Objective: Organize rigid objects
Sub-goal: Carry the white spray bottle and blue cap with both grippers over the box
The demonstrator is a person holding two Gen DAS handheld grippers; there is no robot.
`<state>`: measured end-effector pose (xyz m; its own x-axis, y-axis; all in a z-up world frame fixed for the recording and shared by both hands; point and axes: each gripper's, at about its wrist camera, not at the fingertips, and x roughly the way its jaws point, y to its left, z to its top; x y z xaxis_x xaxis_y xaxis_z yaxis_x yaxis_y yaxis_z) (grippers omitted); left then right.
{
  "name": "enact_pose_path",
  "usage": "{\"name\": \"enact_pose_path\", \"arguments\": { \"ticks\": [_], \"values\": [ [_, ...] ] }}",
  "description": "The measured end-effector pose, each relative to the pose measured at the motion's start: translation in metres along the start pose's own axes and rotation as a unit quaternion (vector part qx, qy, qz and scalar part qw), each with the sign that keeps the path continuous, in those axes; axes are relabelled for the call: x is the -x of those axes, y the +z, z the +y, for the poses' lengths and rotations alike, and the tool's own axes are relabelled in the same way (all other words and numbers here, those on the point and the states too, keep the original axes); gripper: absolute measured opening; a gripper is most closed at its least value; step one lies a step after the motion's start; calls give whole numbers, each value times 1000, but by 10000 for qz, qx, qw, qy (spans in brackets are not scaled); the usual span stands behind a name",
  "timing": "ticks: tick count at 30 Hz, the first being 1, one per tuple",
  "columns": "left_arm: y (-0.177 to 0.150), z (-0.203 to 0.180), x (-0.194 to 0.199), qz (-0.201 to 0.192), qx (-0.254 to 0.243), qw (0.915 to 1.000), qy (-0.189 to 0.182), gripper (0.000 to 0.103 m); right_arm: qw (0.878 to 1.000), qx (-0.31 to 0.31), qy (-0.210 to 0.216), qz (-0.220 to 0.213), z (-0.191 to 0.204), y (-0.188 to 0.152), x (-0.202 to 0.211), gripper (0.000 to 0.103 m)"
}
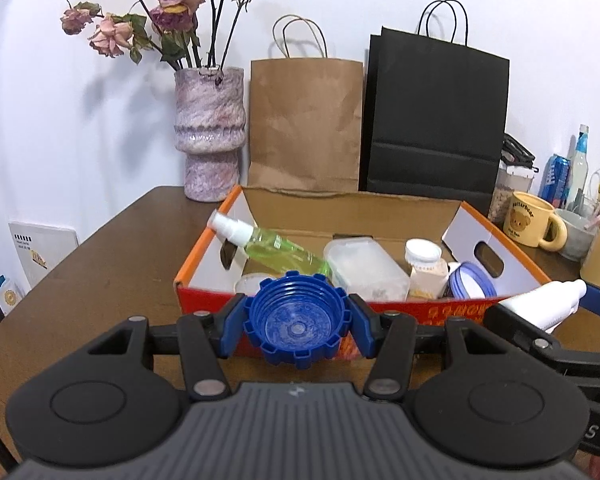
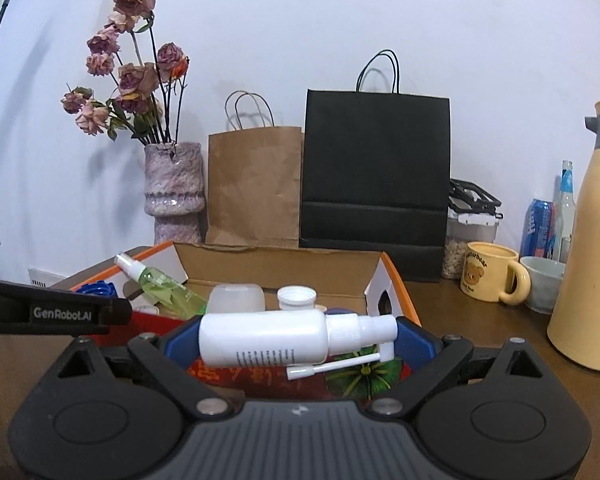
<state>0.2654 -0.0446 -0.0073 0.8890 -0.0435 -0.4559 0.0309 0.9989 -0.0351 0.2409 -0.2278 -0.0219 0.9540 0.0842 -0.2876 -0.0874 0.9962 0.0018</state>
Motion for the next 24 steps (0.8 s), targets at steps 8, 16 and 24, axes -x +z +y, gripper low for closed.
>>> {"name": "enact_pose_path", "arguments": {
  "ticks": [8, 16, 24],
  "values": [
    [16, -2, -6, -180, 68, 9998, 18, 55, 9999, -14, -44, -156, 0, 14, -12, 98],
    [28, -5, -19, -296, 97, 9995, 16, 55, 9995, -64, -96, -290, -2, 26, -32, 98],
    [40, -5, -40, -327, 190, 9993, 21, 55, 9995, -96, -82, -301, -3, 31, -49, 98]
  ]
}}
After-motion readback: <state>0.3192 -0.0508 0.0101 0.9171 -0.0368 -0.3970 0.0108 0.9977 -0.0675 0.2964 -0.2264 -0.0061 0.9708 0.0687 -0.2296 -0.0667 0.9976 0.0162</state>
